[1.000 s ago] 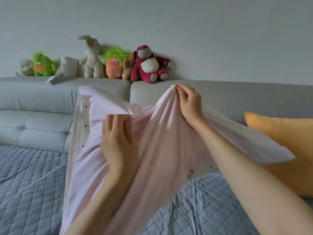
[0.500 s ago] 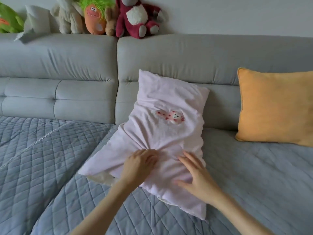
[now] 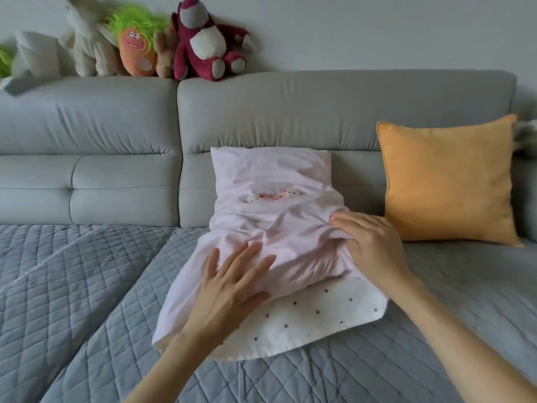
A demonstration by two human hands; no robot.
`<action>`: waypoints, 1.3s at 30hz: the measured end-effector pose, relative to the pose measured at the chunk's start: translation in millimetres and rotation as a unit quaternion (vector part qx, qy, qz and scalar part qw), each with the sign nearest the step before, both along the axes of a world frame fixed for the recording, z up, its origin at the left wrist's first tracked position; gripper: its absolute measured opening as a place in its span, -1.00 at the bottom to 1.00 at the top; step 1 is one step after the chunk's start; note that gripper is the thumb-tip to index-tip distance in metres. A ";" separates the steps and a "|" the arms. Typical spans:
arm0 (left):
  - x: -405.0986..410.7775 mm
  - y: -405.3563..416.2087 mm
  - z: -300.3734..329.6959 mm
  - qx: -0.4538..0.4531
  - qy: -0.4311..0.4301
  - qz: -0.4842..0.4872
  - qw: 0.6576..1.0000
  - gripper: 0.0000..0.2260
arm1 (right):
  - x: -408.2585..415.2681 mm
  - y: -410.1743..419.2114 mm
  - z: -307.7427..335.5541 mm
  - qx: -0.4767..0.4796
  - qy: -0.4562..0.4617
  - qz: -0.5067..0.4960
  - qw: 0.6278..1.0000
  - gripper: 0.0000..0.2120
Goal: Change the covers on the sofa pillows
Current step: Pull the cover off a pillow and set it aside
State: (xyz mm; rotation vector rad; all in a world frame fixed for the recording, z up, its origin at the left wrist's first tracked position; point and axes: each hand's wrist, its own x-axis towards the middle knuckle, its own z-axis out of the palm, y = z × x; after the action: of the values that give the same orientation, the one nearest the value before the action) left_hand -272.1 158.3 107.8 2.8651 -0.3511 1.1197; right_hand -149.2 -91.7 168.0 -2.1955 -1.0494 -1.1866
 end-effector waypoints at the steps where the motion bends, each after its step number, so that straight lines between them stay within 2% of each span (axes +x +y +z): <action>1: 7.2 -14.2 1.2 -0.017 0.001 -0.014 1.000 -0.61 | 5.9 -13.9 8.1 -0.001 0.013 -0.033 0.999 -0.62; 4: 30.8 -56.7 -18.1 -0.046 0.024 -0.077 0.996 -0.74 | 13.0 -46.5 -16.3 -0.049 0.120 -0.119 0.984 -0.63; 6: 40.2 -74.8 -38.8 -0.034 0.026 -0.106 0.993 -0.74 | -2.9 -57.1 -59.5 -0.056 0.237 -0.183 0.952 -0.59; 8: 41.4 -78.6 -50.3 -0.039 0.004 -0.105 0.994 -0.76 | -26.6 -63.4 -94.0 0.055 0.284 -0.210 0.934 -0.62; 10: 41.7 -72.6 -54.2 -0.054 -0.027 -0.094 0.994 -0.75 | -46.7 -61.1 -107.4 0.172 0.251 -0.183 0.935 -0.75; 11: 43.2 -69.0 -54.4 -0.055 -0.040 -0.087 0.994 -0.76 | -52.7 -57.3 -112.1 0.192 0.238 -0.166 0.938 -0.82; 13: 47.6 -64.8 -49.4 -0.047 -0.050 -0.076 0.995 -0.74 | -60.5 -44.2 -116.5 0.207 0.313 -0.101 0.921 -0.79; 14: 51.6 -64.4 -45.5 -0.041 -0.052 -0.070 0.995 -0.73 | -63.4 -36.1 -119.4 0.247 0.401 -0.057 0.880 -0.76; 15: 56.1 -64.7 -40.6 -0.034 -0.057 -0.061 0.996 -0.71 | -64.9 -29.1 -117.4 0.318 0.491 -0.006 0.811 -0.76; 16: 60.2 -64.4 -35.5 -0.029 -0.063 -0.051 0.996 -0.70 | -64.3 -24.8 -115.2 0.409 0.564 0.034 0.717 -0.79; 17: 64.0 -63.2 -30.8 -0.029 -0.068 -0.039 0.997 -0.68 | -63.4 -22.1 -112.7 0.497 0.619 0.072 0.604 -0.81; 18: 67.0 -61.5 -26.9 -0.033 -0.070 -0.028 0.997 -0.68 | -61.8 -20.5 -110.6 0.552 0.646 0.097 0.517 -0.81; 19: 68.6 -59.9 -24.3 -0.041 -0.069 -0.018 0.997 -0.68 | -60.4 -19.5 -108.8 0.578 0.661 0.110 0.465 -0.79; 21: 69.1 -59.6 -23.4 -0.056 -0.063 -0.007 0.996 -0.70 | -58.0 -19.0 -108.4 0.607 0.664 0.133 0.415 -0.76; 23: 66.8 -64.0 -23.5 -0.072 -0.064 0.004 0.995 -0.72 | -52.8 -19.7 -107.9 0.639 0.633 0.171 0.402 -0.70; 27: 65.0 -75.8 -22.8 -0.116 -0.083 0.015 0.990 -0.74 | -36.1 -24.4 -105.2 0.664 0.579 0.240 0.409 -0.52; 32: 62.8 -75.0 -25.9 -0.157 -0.080 0.028 0.984 -0.76 | -40.1 -29.5 -102.1 0.640 0.611 0.208 0.418 -0.50; 35: 61.4 -70.4 -25.2 -0.187 -0.073 0.043 0.979 -0.77 | -55.8 -30.4 -103.0 0.575 0.638 0.230 0.457 -0.81; 37: 61.2 -69.8 -23.8 -0.207 -0.073 0.046 0.975 -0.78 | -62.0 -30.6 -105.5 0.545 0.640 0.202 0.503 -0.83; 39: 61.7 -70.9 -23.4 -0.212 -0.079 0.044 0.973 -0.80 | -65.6 -30.5 -107.6 0.534 0.630 0.134 0.548 -0.83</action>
State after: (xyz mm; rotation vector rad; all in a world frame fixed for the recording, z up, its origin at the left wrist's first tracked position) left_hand -210.4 87.3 84.3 2.4460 0.0153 1.2613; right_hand -214.8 -122.2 60.4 -1.1398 0.1074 0.1924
